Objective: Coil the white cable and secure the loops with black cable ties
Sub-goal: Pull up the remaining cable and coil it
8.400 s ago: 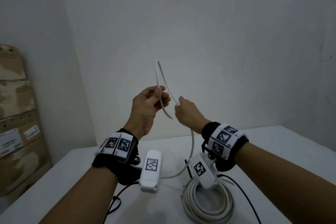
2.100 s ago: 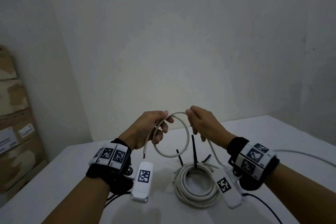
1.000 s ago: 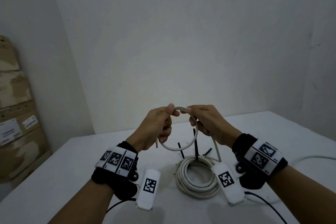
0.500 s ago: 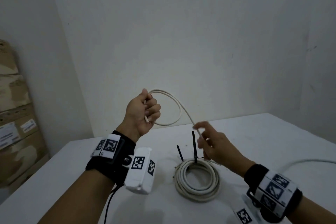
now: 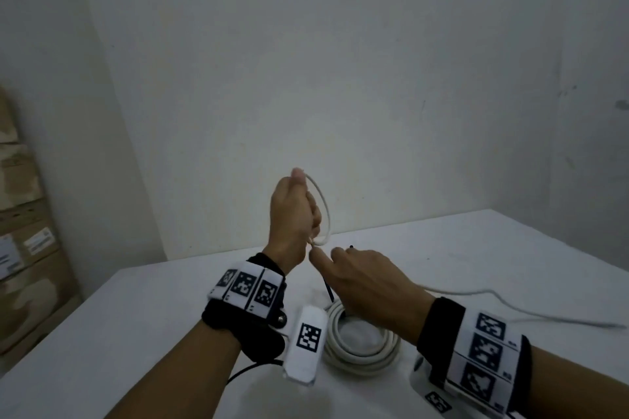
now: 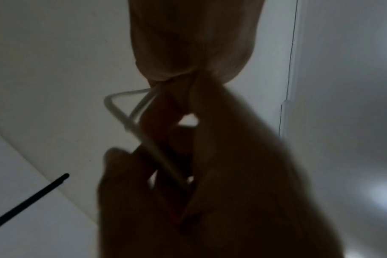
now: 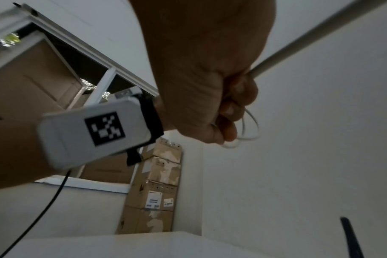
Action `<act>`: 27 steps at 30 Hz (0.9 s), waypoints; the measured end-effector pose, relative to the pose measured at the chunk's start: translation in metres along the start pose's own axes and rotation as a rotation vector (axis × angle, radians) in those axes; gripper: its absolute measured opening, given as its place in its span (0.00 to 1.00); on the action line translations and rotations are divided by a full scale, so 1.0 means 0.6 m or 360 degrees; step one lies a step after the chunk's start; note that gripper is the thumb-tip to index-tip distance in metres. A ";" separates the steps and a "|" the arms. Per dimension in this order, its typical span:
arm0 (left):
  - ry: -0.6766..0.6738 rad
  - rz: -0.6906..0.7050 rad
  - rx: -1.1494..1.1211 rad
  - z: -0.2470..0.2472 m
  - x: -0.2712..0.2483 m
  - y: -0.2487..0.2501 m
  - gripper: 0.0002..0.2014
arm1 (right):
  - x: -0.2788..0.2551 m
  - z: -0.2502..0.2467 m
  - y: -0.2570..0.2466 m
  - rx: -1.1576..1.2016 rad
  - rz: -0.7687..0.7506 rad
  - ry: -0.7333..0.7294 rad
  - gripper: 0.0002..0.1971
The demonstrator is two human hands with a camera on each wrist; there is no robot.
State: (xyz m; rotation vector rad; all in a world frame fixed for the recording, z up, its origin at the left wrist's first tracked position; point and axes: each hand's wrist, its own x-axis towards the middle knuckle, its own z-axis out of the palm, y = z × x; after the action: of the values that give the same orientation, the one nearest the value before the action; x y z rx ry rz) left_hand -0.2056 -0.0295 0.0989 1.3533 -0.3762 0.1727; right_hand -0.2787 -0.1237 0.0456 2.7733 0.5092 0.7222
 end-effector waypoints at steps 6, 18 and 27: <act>-0.0455 -0.0178 0.0545 -0.020 0.003 -0.005 0.18 | 0.022 -0.037 0.029 0.0275 -0.0181 0.0021 0.15; -0.0666 -0.0327 0.0689 -0.062 0.001 0.008 0.17 | 0.010 -0.043 0.083 0.0704 -0.0096 -0.0513 0.06; -0.0662 -0.0460 0.0464 -0.038 -0.029 -0.012 0.17 | 0.043 -0.071 0.047 0.0680 -0.0099 0.0134 0.11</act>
State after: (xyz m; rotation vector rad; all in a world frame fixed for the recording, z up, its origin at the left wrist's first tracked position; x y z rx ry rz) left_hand -0.2156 -0.0071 0.0825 1.7181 -0.5099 -0.3109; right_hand -0.2712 -0.1339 0.1013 3.1049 0.8520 0.7979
